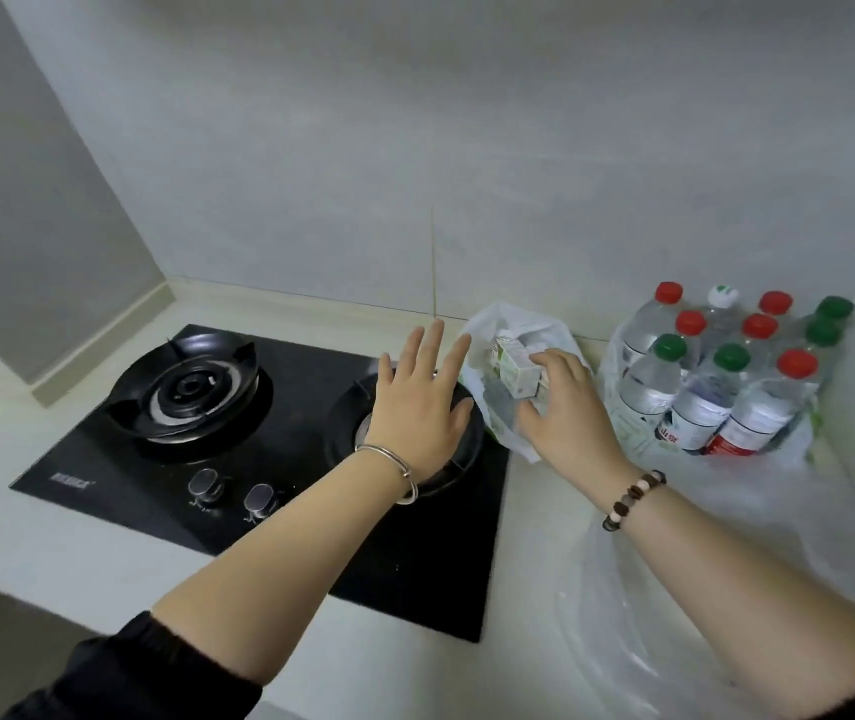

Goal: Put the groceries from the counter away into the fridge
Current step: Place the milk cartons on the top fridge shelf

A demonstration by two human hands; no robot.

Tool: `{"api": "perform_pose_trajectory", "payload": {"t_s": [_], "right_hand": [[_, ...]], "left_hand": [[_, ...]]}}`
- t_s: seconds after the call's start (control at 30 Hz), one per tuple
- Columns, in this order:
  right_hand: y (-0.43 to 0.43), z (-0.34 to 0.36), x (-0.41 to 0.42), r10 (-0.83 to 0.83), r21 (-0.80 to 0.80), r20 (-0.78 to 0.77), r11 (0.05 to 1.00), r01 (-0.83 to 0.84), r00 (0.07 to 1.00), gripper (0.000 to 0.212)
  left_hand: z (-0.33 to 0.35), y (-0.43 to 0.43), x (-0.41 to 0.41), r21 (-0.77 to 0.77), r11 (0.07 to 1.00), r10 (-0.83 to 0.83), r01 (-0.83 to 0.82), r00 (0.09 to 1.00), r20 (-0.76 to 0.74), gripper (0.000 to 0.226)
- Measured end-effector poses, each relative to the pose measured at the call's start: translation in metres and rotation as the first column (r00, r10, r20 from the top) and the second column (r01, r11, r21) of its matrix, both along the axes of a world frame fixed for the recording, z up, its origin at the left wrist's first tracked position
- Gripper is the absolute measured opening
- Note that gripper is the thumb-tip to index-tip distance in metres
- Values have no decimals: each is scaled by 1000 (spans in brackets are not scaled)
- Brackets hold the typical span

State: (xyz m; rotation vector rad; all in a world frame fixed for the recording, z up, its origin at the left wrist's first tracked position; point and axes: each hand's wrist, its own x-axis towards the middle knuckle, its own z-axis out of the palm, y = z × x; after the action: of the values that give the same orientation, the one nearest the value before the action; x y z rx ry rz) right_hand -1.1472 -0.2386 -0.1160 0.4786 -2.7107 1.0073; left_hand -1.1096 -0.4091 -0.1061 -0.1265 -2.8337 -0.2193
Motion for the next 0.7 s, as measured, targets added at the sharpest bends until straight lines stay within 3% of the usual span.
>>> {"api": "perform_pose_trajectory", "payload": {"t_s": [0.27,0.47,0.7], "right_hand": [[-12,-27,-64,-186,46,91,982,183,978,52],[-1,-45,-89,-273,100,150,960,260,950,53],[-4,-82,-107,-269,240,257,948,208,928,56]], "left_hand": [[-35,-26,-98,70,982,-185,178,976,117,65],[-65,-11,-147,40,956,-292,291,931,218,76],[-107,15,-201,11,915,-390,402,880,271,70]]}}
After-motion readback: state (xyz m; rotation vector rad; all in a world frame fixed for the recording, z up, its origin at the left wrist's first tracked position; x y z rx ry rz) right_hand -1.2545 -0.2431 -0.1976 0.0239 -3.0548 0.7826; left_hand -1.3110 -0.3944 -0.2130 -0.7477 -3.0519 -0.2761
